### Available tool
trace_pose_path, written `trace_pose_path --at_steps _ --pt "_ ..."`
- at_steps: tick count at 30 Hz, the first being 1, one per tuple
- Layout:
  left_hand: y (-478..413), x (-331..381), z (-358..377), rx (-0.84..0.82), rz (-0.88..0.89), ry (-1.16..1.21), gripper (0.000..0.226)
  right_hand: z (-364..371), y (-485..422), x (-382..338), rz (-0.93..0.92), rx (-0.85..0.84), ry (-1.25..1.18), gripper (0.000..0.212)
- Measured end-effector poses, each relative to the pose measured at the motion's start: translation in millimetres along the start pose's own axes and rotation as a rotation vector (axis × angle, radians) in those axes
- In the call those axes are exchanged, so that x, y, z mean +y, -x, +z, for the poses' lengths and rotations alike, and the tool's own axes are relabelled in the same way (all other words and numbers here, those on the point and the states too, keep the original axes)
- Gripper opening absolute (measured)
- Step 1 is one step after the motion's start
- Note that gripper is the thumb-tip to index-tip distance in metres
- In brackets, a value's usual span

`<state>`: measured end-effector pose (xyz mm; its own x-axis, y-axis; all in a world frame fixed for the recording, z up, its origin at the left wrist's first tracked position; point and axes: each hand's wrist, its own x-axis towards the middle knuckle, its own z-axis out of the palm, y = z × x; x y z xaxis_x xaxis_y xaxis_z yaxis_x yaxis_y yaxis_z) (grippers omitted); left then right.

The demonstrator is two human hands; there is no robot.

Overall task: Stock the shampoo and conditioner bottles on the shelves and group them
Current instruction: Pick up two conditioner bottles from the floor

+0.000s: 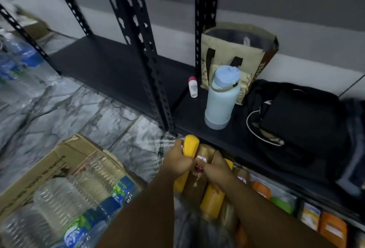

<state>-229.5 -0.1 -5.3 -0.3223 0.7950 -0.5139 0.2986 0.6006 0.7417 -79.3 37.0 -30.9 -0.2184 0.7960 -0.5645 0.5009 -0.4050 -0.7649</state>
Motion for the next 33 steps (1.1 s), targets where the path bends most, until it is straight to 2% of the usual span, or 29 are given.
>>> trace_pose_path --at_steps 3,7,12,18,22,24,28,33 --pt "4.9 4.9 -8.7 -0.073 0.007 0.111 0.066 -5.6 17.5 -3.6 -0.123 0.03 0.026 0.041" --pt "16.9 5.3 -19.5 -0.141 0.029 0.156 0.04 -8.4 34.2 -2.4 -0.274 0.084 0.031 0.047" --pt "30.2 -12.0 -31.0 -0.109 0.061 0.146 0.044 0.6 51.4 -1.4 -0.394 0.081 0.117 0.051" --pt "38.4 -11.8 -41.4 -0.042 0.199 -0.104 0.053 9.4 64.9 10.4 -0.402 0.02 0.187 0.057" --pt "43.8 -7.1 -47.9 0.021 0.292 -0.5 0.055 11.2 65.9 4.9 -0.407 0.057 0.229 0.057" --pt "53.9 -0.7 -49.0 0.04 0.352 -0.591 0.053 12.2 71.4 0.5 -0.396 0.09 0.221 0.054" --pt "83.0 15.1 -56.6 0.087 0.448 -0.48 0.047 9.5 102.7 -11.8 -0.411 0.179 0.069 0.049" --pt "140.5 59.6 -75.3 0.125 0.567 -0.161 0.05 -15.0 164.2 -48.8 -0.453 0.317 -0.271 0.05"
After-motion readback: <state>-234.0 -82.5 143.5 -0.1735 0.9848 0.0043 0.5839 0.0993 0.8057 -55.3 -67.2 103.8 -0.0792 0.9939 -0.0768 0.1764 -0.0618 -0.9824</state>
